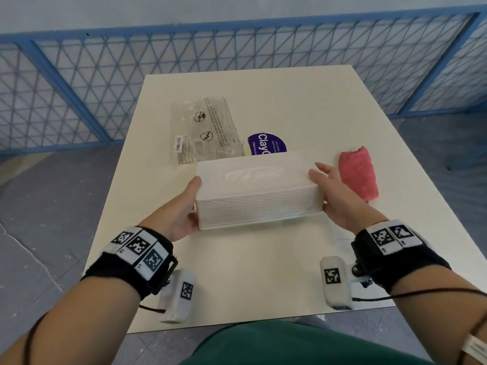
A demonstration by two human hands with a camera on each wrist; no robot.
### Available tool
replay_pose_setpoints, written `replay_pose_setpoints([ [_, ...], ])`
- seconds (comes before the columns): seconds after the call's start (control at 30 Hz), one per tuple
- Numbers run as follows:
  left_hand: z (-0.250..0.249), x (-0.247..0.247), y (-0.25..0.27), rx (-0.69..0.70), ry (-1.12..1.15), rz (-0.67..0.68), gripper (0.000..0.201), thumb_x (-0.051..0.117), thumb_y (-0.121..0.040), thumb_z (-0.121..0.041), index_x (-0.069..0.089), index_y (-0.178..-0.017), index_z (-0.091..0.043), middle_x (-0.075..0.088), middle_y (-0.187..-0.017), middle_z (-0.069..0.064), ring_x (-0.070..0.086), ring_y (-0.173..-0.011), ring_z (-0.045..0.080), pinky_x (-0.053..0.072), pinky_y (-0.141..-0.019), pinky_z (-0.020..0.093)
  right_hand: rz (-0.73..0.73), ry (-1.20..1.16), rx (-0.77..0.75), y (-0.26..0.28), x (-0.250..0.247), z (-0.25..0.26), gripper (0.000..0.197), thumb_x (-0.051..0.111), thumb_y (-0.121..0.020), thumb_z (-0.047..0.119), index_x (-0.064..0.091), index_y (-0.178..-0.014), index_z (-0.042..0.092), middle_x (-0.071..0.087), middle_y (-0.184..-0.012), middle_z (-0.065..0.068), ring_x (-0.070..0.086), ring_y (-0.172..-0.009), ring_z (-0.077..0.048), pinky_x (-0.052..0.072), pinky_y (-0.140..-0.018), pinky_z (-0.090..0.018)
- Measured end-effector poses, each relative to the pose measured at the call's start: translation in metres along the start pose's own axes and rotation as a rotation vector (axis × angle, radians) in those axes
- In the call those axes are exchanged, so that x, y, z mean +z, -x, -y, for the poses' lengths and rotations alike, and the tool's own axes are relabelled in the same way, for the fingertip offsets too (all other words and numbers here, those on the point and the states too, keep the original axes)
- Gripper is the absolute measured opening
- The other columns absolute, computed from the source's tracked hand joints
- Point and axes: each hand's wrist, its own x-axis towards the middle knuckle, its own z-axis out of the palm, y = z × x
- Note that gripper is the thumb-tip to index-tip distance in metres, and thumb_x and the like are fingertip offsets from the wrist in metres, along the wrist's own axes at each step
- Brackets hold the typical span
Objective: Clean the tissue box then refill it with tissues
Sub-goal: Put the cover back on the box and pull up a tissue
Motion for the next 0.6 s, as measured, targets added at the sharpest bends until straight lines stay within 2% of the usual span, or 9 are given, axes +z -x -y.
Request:
replay_pose_setpoints([
  [0.03,0.003,0.000,-0.001,-0.049,-0.041,0.007,0.056,0.034,-0.094,-0.061,0.053,-0.113,-0.012,0.055,-0.100,0.011,0.059,-0.084,0.024,0.051,-0.068,0.035,-0.001,0.049,0.049,-0.002,0.001,-0.005,0.043,0.051,-0.093,0.043,0.042,-0.128,0.019,0.056,-0.117,0.002,0.055,-0.104,-0.016,0.050,-0.092,-0.038],
  [0.1,0.009,-0.001,-0.005,-0.109,-0.128,0.028,0.069,0.030,-0.089,-0.071,0.054,-0.114,-0.011,0.057,-0.104,0.015,0.059,-0.086,0.028,0.053,-0.072,0.038,0.010,0.115,0.148,-0.001,0.001,-0.009,0.045,0.049,-0.091,0.053,0.051,-0.119,0.017,0.060,-0.116,-0.002,0.058,-0.107,-0.020,0.050,-0.097,-0.042],
  [0.13,0.011,-0.001,-0.007,-0.114,-0.156,0.018,0.071,0.027,-0.088,-0.074,0.056,-0.110,-0.012,0.059,-0.104,0.015,0.059,-0.088,0.029,0.053,-0.076,0.039,0.014,0.137,0.181,0.000,0.001,-0.010,0.044,0.048,-0.091,0.057,0.054,-0.113,0.019,0.061,-0.113,-0.002,0.058,-0.105,-0.021,0.050,-0.094,-0.041],
  [0.27,0.016,0.005,-0.011,-0.030,-0.178,-0.070,0.061,0.023,-0.090,-0.072,0.055,-0.094,-0.021,0.062,-0.096,0.009,0.059,-0.090,0.024,0.051,-0.089,0.040,0.021,0.173,0.197,0.004,0.002,-0.010,0.050,0.047,-0.088,0.062,0.055,-0.115,0.020,0.061,-0.112,-0.002,0.057,-0.101,-0.021,0.049,-0.077,-0.034],
  [0.33,0.017,0.007,-0.013,0.000,-0.151,-0.101,0.056,0.025,-0.091,-0.070,0.055,-0.093,-0.024,0.063,-0.097,0.006,0.059,-0.090,0.021,0.052,-0.088,0.039,0.010,0.134,0.188,0.005,0.003,-0.011,0.041,0.048,-0.089,0.059,0.058,-0.103,0.022,0.061,-0.109,-0.001,0.056,-0.097,-0.019,0.047,-0.078,-0.034],
  [0.4,0.019,0.006,-0.014,0.007,-0.166,-0.107,0.056,0.025,-0.091,-0.070,0.055,-0.093,-0.024,0.062,-0.096,0.006,0.059,-0.088,0.021,0.054,-0.079,0.037,0.004,0.117,0.186,0.005,0.003,-0.014,0.037,0.050,-0.089,0.057,0.058,-0.099,0.022,0.062,-0.111,-0.002,0.057,-0.099,-0.020,0.048,-0.086,-0.036],
  [0.47,0.020,0.002,-0.012,-0.009,-0.209,-0.093,0.060,0.025,-0.090,-0.072,0.055,-0.097,-0.020,0.059,-0.091,0.008,0.057,-0.080,0.022,0.052,-0.067,0.032,0.013,0.147,0.190,0.008,0.001,-0.015,0.043,0.050,-0.089,0.059,0.058,-0.103,0.020,0.062,-0.116,-0.005,0.059,-0.103,-0.023,0.049,-0.092,-0.039],
  [0.53,0.020,-0.005,-0.011,-0.018,-0.297,-0.086,0.070,0.027,-0.088,-0.073,0.057,-0.105,-0.013,0.059,-0.091,0.011,0.057,-0.078,0.023,0.054,-0.074,0.035,-0.001,0.249,0.208,0.011,-0.001,-0.014,0.052,0.048,-0.087,0.063,0.057,-0.108,0.016,0.062,-0.117,-0.007,0.059,-0.103,-0.025,0.049,-0.093,-0.039],
  [0.6,0.018,-0.009,-0.012,-0.019,-0.513,-0.176,0.080,0.029,-0.087,-0.074,0.054,-0.120,-0.005,0.060,-0.107,0.015,0.063,-0.083,0.026,0.054,-0.086,0.039,-0.064,0.465,0.204,0.013,-0.001,-0.009,0.064,0.047,-0.087,0.064,0.050,-0.123,0.011,0.056,-0.119,-0.009,0.056,-0.105,-0.027,0.046,-0.097,-0.043],
])
